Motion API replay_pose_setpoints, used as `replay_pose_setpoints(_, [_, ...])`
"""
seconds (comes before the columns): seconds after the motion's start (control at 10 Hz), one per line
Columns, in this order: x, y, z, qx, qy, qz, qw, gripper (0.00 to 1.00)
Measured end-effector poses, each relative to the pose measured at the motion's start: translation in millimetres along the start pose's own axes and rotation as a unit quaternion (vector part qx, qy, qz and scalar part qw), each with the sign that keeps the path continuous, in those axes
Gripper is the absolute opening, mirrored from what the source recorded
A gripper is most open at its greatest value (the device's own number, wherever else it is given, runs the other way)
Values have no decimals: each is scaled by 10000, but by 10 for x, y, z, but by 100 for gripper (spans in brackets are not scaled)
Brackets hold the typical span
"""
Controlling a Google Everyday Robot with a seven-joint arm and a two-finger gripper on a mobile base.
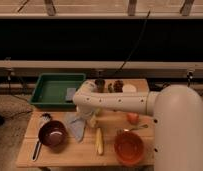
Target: Place towel in tray
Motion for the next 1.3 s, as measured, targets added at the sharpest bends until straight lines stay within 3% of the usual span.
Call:
replay_pose_setpoints(0.6, [-2,-93,130,-156,148,-113,9997,77])
replay_pose_setpoints(0.9, [-18,-119,137,-280,224,-262,9990,48])
replay_pose_setpoints(1.3, [16,-98,72,-271,308,-353,9985,8])
